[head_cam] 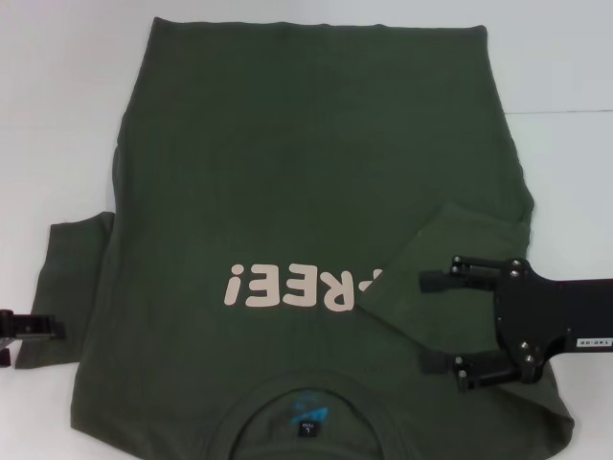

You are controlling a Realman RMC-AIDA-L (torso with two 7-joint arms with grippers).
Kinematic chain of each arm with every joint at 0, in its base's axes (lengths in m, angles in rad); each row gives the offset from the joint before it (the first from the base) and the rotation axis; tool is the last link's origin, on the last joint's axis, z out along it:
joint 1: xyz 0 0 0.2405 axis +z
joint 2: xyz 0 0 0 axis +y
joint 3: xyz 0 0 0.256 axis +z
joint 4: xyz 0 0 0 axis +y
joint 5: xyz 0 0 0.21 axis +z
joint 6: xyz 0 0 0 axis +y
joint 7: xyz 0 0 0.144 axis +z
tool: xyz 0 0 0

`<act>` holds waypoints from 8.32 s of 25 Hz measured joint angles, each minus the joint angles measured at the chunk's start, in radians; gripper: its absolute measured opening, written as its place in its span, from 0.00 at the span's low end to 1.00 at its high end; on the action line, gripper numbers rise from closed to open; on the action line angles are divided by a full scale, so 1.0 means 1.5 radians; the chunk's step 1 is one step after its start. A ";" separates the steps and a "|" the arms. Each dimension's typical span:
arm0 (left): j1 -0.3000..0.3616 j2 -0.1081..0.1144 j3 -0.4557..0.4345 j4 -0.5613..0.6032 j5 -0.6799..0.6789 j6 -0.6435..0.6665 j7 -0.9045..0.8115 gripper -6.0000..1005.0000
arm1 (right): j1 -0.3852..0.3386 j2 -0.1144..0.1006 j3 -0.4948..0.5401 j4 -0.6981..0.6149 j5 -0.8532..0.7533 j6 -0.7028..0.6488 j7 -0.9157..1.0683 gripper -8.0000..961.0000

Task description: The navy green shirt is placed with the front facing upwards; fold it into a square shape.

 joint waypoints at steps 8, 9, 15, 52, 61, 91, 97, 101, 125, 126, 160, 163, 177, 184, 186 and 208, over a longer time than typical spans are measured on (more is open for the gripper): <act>-0.002 0.001 0.001 -0.010 0.001 -0.010 0.005 0.93 | 0.004 0.000 0.000 0.000 0.000 0.000 0.000 0.97; -0.002 0.001 0.001 -0.012 0.001 -0.011 0.005 0.93 | 0.005 0.000 0.000 0.000 0.000 0.000 0.000 0.97; -0.003 0.002 0.002 -0.013 0.010 -0.012 0.004 0.93 | 0.005 0.000 0.000 0.000 0.000 0.002 0.002 0.97; -0.019 0.004 0.007 -0.032 0.013 -0.007 0.000 0.93 | 0.010 0.000 0.000 0.000 -0.002 0.013 0.009 0.96; -0.038 0.008 0.007 -0.064 0.011 -0.016 0.003 0.93 | 0.009 0.000 0.000 0.000 -0.004 0.018 0.010 0.96; -0.074 0.012 0.013 -0.115 0.015 -0.054 0.001 0.79 | 0.003 0.000 0.000 0.000 -0.004 0.014 0.019 0.95; -0.077 0.012 0.015 -0.118 0.016 -0.062 0.000 0.55 | 0.002 0.000 0.002 0.000 -0.004 0.011 0.020 0.95; -0.077 0.012 0.020 -0.118 0.017 -0.063 0.000 0.39 | 0.001 -0.001 0.003 0.000 -0.003 0.010 0.023 0.95; -0.075 0.008 0.074 -0.093 0.017 -0.072 0.017 0.07 | 0.005 0.000 0.000 0.000 0.000 0.010 0.025 0.95; -0.075 0.008 0.074 -0.093 0.017 -0.072 0.017 0.06 | 0.006 0.000 0.000 0.000 0.000 0.010 0.025 0.95; -0.039 0.016 0.044 -0.020 0.071 -0.141 0.019 0.10 | 0.018 0.001 0.002 0.000 0.000 0.033 0.025 0.95; -0.038 0.016 0.039 -0.017 0.071 -0.150 0.020 0.10 | 0.018 0.001 0.001 0.003 0.000 0.033 0.025 0.95; -0.032 0.016 0.031 -0.015 0.071 -0.209 0.019 0.12 | 0.019 0.000 0.005 0.009 0.000 0.034 0.025 0.95; -0.036 0.014 0.036 -0.014 0.071 -0.184 0.023 0.13 | 0.019 0.000 0.005 0.011 0.000 0.037 0.025 0.95; -0.039 0.015 0.037 -0.013 0.071 -0.171 0.022 0.13 | 0.019 0.000 0.005 0.011 0.000 0.037 0.025 0.95; -0.035 0.018 0.021 -0.010 0.072 -0.167 0.022 0.68 | 0.023 0.000 0.000 0.025 0.000 0.042 0.023 0.95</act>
